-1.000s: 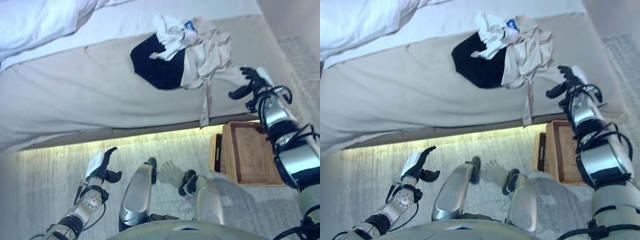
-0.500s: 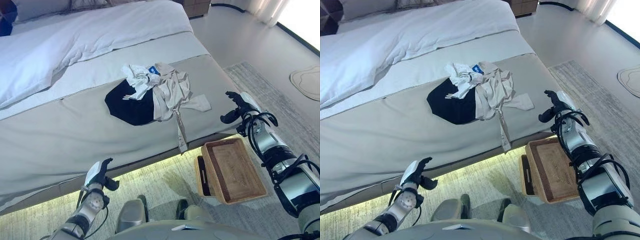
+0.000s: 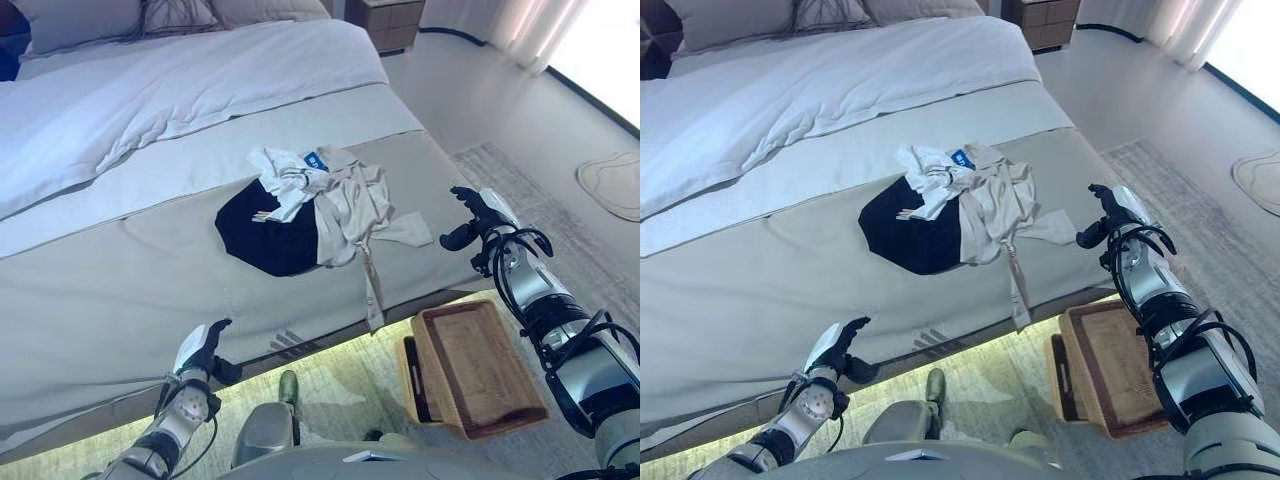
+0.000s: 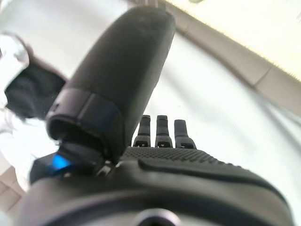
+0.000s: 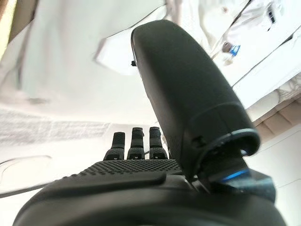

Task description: Pick up the clothes from the bed and place them into the basket

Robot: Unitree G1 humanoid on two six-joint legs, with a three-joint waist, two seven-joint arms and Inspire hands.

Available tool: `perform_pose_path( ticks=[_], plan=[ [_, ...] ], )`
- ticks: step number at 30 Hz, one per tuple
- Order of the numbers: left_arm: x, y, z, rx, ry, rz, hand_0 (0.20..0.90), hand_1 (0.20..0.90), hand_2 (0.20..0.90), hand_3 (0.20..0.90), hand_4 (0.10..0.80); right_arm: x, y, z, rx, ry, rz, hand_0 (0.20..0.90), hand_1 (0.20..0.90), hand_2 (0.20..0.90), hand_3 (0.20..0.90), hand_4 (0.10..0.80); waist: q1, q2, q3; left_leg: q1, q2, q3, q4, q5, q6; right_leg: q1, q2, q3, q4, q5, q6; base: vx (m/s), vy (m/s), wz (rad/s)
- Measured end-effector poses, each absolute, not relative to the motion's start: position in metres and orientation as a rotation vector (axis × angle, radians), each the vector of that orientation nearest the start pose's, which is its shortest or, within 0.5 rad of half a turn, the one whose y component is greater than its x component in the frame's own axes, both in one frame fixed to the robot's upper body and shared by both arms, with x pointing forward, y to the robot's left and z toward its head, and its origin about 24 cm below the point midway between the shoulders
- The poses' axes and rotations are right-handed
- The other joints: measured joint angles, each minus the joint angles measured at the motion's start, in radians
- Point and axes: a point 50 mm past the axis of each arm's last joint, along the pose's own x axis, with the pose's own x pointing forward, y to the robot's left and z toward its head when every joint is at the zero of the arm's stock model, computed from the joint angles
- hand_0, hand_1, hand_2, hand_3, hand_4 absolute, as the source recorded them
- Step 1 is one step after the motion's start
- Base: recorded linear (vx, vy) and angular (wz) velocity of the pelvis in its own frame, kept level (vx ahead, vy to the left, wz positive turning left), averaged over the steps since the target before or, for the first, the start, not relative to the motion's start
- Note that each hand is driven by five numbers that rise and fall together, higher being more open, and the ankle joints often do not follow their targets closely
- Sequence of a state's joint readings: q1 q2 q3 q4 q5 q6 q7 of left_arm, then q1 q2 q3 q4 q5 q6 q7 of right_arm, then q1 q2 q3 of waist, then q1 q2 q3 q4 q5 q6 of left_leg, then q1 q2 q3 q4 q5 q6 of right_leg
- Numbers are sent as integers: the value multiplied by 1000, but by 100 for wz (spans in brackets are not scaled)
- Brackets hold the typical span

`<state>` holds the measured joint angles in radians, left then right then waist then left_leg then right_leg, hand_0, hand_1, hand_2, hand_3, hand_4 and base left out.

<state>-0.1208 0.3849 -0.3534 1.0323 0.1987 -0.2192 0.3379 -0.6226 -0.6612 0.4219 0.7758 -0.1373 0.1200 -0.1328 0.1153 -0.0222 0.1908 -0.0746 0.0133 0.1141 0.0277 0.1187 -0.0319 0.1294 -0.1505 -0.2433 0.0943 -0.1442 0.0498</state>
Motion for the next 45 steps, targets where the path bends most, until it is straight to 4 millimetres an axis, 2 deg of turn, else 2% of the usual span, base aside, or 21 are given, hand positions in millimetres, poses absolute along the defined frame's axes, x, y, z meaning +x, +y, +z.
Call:
perform_pose_path(
  ticks=[4, 5, 6, 7, 8, 9, 11, 16, 23, 24, 25, 26, 27, 29, 30, 34, 36, 38, 40, 43, 45],
  plan=[
    [194, 255, -98, 825, 596, 34, 900, 900, 900, 900, 800, 349, -267, 73, -985, 262, -88, 900, 900, 900, 900, 800, 19, -7, 4, -11, 12, -9, 32, 0, 0, 6, 17, -8, -10, 1, 13, 0, -59, 8],
    [197, 256, -97, 829, 587, 33, 900, 900, 900, 900, 800, 349, -268, 74, -983, 260, -95, 900, 900, 900, 900, 800, 24, -18, 19, -52, 12, -33, 119, 5, -9, 16, 17, -15, -13, 0, 10, 8, 94, 13],
    [200, 255, -95, 832, 575, 33, 900, 900, 900, 900, 800, 349, -268, 74, -981, 262, -98, 900, 900, 900, 900, 800, 32, -38, 37, -98, 16, -46, 204, 15, -33, 25, 8, -17, -18, 1, 11, 58, 151, 8],
    [198, 254, -96, 831, 581, 24, 900, 900, 900, 900, 800, 350, -266, 75, -982, 256, -99, 900, 900, 900, 900, 800, 38, -44, 39, -109, 26, -36, 225, -13, -29, 30, 9, -21, -24, 3, 10, 94, 161, -1],
    [195, 253, -99, 829, 594, 6, 900, 900, 900, 900, 800, 350, -264, 76, -980, 242, -105, 900, 900, 900, 900, 800, 33, -42, 39, -94, 48, 5, 207, -42, 1, 28, 19, -26, -22, 2, 9, 128, 135, 3],
    [192, 251, -101, 834, 600, -9, 900, 900, 900, 900, 800, 351, -264, 76, -979, 236, -109, 900, 900, 900, 900, 800, 19, -41, 39, -79, 59, 14, 195, -50, 7, 21, 25, -28, -9, -4, 1, 114, 84, 7],
    [190, 248, -103, 830, 604, -19, 900, 900, 900, 900, 800, 350, -265, 77, -986, 234, -115, 900, 900, 900, 900, 800, 8, -30, 43, -41, 58, -3, 132, -73, -7, 6, 35, -21, 8, -8, 4, 121, 44, 0],
    [199, 246, -96, 829, 556, -18, 900, 900, 900, 900, 800, 350, -266, 77, -985, 237, -119, 900, 900, 900, 900, 800, -4, -48, 57, -36, 19, 8, 116, -72, 9, -3, -11, -23, 27, -9, 5, 132, 50, 1],
    [210, 251, -85, 849, 499, -22, 900, 900, 900, 900, 800, 354, -254, 87, -974, 173, -98, 900, 900, 900, 900, 800, 33, -44, 59, -16, -4, 6, 105, -87, 28, 14, -27, -35, 35, -7, 5, 97, 132, 6],
    [209, 250, -86, 848, 505, -32, 900, 900, 900, 900, 800, 355, -252, 88, -974, 168, -97, 900, 900, 900, 900, 800, 31, -41, 61, -10, -15, 6, 95, -104, 45, -7, -31, -39, 86, -3, 10, 98, 183, 11],
    [207, 248, -88, 850, 511, -55, 900, 900, 900, 900, 800, 355, -251, 88, -972, 161, -100, 900, 900, 900, 900, 800, 26, -25, 70, 18, -5, -1, 60, -95, 52, -49, -40, -39, 201, 3, 17, 153, 114, 4],
    [204, 247, -90, 858, 515, -75, 900, 900, 900, 900, 800, 355, -247, 88, -965, 151, -97, 900, 900, 900, 900, 800, 21, -13, 78, 44, -4, -4, 30, -92, 56, -133, -67, -34, 362, 22, 43, 142, 11, -1],
    [198, 248, -92, 861, 526, -87, 900, 900, 900, 900, 800, 355, -244, 86, -960, 148, -91, 900, 900, 900, 900, 800, 6, 0, 80, 67, 5, -12, -2, -86, 69, -181, -74, -25, 453, 23, 51, 103, -119, -6],
    [194, 251, -94, 866, 538, -89, 900, 900, 900, 900, 800, 356, -239, 89, -952, 128, -88, 900, 900, 900, 900, 800, -4, 1, 82, 80, 4, -10, -32, -65, 91, -218, -79, -14, 403, 20, 52, 0, -185, -5],
    [194, 251, -93, 867, 536, -88, 900, 900, 900, 900, 800, 358, -236, 94, -952, 104, -90, 900, 900, 900, 900, 800, -6, 2, 83, 77, 3, -5, -40, -63, 94, -229, -77, -16, 314, 22, 52, -29, -174, -2],
    [202, 250, -89, 854, 515, -74, 900, 900, 900, 900, 800, 359, -235, 97, -990, 90, -102, 900, 900, 900, 900, 800, -19, 1, 85, 63, -1, -25, -42, -46, 79, -215, -63, -9, 61, 41, 49, 8, -106, 24],
    [204, 248, -87, 846, 510, -64, 900, 900, 900, 900, 800, 359, -239, 95, -996, 110, -113, 900, 900, 900, 900, 800, -8, -5, 84, 67, 0, -33, -42, -45, 38, -176, -54, -26, -12, 182, 60, 147, -43, 20],
    [196, 247, -91, 839, 521, -64, 900, 900, 900, 900, 800, 358, -241, 91, -999, 132, -113, 900, 900, 900, 900, 800, 3, 6, 78, 77, 37, -35, -44, -49, 17, -139, -14, -37, -67, 196, 44, 195, -14, -3],
    [184, 246, -98, 831, 554, -72, 900, 900, 900, 900, 800, 358, -245, 90, -1006, 155, -120, 900, 900, 900, 900, 800, 5, 6, 78, 104, 60, -38, -50, -53, 8, -104, 20, -43, -92, 200, 39, 145, 5, -6],
    [177, 238, -103, 818, 547, -102, 900, 900, 900, 900, 800, 358, -262, 101, -1045, 166, -168, 900, 900, 900, 900, 800, 0, 7, 77, 111, 74, -39, -49, -52, 5, -90, 34, -51, -99, 199, 38, -9, 5, 0],
    [184, 234, -99, 807, 507, -117, 900, 900, 900, 900, 800, 361, -273, 113, -1068, 173, -213, 900, 900, 900, 900, 800, -7, 9, 78, 87, 72, -45, -25, -56, -1, -96, 32, -67, -96, 197, 35, -88, -2, 14]
  ],
)
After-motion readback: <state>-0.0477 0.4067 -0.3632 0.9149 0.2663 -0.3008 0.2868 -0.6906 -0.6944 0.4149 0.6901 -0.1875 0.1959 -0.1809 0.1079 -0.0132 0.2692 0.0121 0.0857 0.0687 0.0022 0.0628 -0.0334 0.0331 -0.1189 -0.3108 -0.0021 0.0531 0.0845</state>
